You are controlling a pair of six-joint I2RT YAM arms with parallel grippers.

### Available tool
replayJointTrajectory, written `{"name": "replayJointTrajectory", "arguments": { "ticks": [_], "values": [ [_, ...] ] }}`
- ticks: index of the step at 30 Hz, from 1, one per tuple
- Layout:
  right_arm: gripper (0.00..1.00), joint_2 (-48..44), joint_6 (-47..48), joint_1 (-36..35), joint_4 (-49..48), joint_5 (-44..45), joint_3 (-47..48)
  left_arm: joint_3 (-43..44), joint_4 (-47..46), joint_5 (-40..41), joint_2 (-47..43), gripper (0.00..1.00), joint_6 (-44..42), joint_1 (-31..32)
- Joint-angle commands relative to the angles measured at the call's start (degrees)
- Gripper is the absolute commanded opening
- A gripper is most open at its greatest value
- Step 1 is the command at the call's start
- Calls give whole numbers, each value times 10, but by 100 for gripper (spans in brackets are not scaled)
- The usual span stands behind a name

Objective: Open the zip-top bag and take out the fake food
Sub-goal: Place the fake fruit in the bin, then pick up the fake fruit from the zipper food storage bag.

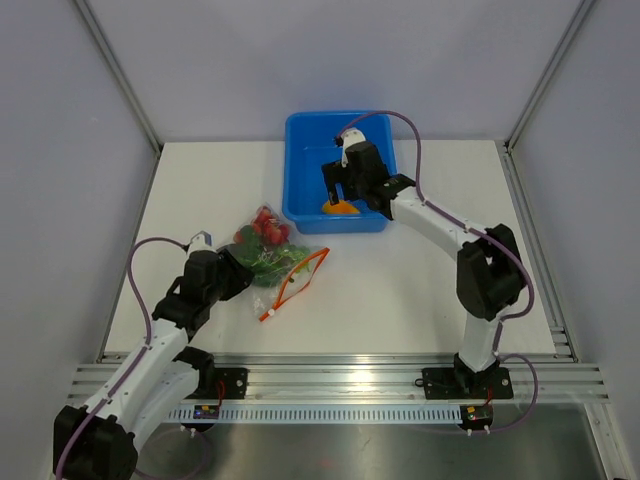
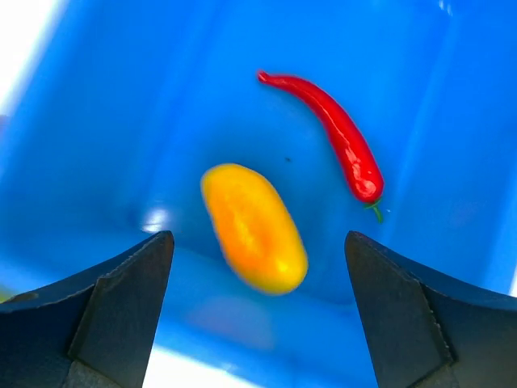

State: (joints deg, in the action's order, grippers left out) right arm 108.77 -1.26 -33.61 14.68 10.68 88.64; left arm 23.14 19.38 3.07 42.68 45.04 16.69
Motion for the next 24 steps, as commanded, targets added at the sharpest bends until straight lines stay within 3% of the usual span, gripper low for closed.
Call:
{"name": "replayJointTrajectory", "arguments": {
  "ticks": [1, 9, 17, 24],
  "values": [
    [95, -83, -57, -1, -17, -65, -19, 16, 0, 18, -27, 47, 0, 10],
    [96, -159, -197, -27, 5, -105, -94, 1, 20, 7, -71, 57, 10, 25],
    [99, -204, -307, -142, -21, -37, -172, -90, 15, -46, -168, 57, 98, 33],
    [99, -236, -393, -158, -92, -74, -254, -99, 58, -33, -239, 57, 120, 34]
  ]
}}
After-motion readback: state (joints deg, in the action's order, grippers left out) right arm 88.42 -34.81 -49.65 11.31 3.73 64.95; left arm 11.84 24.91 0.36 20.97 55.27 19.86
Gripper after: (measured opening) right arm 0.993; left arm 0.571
